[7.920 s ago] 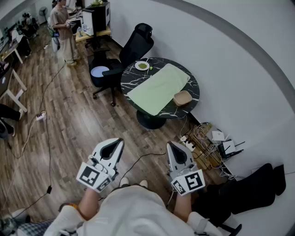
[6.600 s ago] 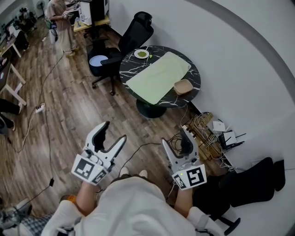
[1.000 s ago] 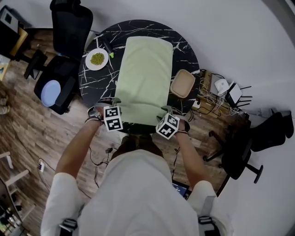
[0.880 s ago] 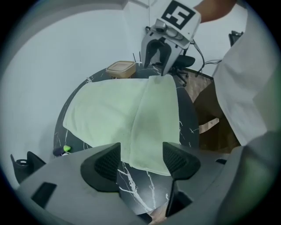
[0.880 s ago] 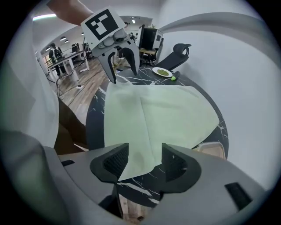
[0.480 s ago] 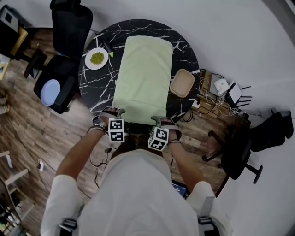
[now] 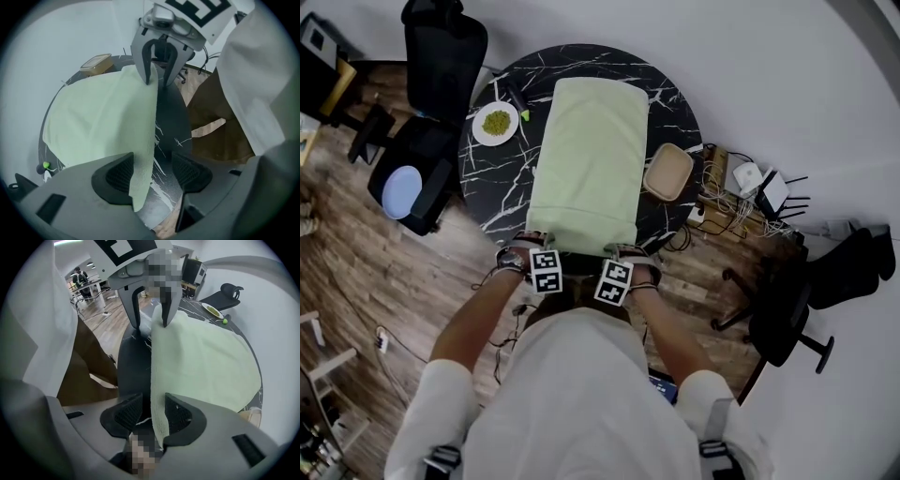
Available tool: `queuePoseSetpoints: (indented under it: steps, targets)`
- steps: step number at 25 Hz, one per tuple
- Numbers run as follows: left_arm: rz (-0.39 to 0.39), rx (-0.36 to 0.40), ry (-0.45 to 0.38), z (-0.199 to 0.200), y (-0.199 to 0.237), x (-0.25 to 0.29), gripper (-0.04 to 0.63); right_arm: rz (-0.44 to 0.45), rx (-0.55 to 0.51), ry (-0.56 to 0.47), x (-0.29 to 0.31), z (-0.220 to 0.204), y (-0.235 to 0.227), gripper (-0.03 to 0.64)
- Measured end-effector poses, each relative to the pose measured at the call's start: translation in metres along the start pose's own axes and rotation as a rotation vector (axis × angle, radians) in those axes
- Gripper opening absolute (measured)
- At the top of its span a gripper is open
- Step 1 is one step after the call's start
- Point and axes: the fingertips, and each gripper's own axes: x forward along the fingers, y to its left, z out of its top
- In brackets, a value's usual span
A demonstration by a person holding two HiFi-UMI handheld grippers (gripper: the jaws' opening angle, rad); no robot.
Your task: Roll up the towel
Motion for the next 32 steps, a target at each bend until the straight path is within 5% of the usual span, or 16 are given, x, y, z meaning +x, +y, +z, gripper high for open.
queuePoseSetpoints:
  steps: [3, 6, 14, 24, 32]
  targets:
    - [0.025, 0.009, 0.006, 0.000, 0.004, 0.002, 0.142, -0.005, -0.013, 0.014, 0.001, 0.000, 0.000, 0.115]
    - [0.046, 0.021, 0.009, 0.001, 0.008, 0.001, 0.018, -0.029, -0.009, 0.024, -0.001, -0.002, -0.004, 0.011]
    - [0.035, 0.055, -0.007, 0.002, -0.003, -0.011, 0.014, 0.004, -0.038, 0.014, -0.014, -0.003, 0.006, 0.007]
    - [-0.199, 0.080, -0.080, 0.001, -0.107, -0.040, 0.014, 0.239, -0.026, -0.012, -0.049, -0.004, 0.104, 0.007]
    - [-0.159, 0.045, -0.106, 0.007, -0.084, -0.060, 0.014, 0.208, 0.045, -0.063, -0.075, 0.002, 0.065, 0.008]
